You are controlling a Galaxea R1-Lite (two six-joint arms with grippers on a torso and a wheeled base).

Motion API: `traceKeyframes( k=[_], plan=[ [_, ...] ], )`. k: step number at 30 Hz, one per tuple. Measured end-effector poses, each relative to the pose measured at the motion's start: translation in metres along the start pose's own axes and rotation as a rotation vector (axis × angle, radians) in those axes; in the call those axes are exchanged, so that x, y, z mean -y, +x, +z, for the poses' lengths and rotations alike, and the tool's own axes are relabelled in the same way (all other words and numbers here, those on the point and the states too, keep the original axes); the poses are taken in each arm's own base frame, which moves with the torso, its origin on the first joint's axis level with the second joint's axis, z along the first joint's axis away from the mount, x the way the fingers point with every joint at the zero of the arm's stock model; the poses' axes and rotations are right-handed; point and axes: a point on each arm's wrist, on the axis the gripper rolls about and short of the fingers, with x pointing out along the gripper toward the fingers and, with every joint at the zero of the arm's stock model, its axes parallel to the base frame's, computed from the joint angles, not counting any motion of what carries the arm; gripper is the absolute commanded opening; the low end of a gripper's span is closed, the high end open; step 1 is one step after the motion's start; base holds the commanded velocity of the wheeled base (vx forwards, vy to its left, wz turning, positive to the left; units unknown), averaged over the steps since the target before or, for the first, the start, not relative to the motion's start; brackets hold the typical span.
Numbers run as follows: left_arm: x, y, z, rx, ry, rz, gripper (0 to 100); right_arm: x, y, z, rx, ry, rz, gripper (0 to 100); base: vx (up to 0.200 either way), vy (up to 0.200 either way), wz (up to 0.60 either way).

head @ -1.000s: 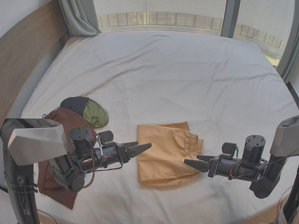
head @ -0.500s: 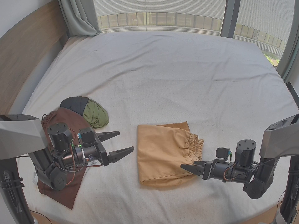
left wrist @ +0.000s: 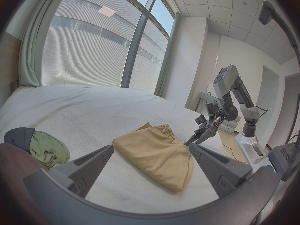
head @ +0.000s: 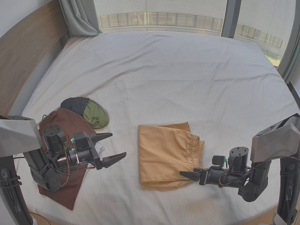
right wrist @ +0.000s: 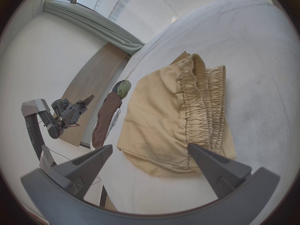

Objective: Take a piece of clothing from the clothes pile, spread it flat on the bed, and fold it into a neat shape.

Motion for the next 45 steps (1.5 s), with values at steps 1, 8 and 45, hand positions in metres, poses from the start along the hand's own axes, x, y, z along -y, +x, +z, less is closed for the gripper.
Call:
traceKeyframes(
  k=[1, 8, 45],
  plan=[
    [0.0, 0.0, 0.0, 0.0, 0.001, 0.002, 100, 0.001, 0.001, -0.001, -0.002, 0.002, -0.01, 100, 0.0, 0.0, 0.0],
    [-0.001, 0.0, 0.0, -0.002, 0.002, 0.01, 100, 0.009, 0.007, -0.009, -0.019, 0.014, -0.036, 100, 0.0, 0.0, 0.0],
    [0.0, -0.011, -0.006, -0.028, 0.035, 0.028, 100, 0.015, -0.035, 0.014, 0.048, -0.147, -0.081, 100, 0.0, 0.0, 0.0]
  ],
)
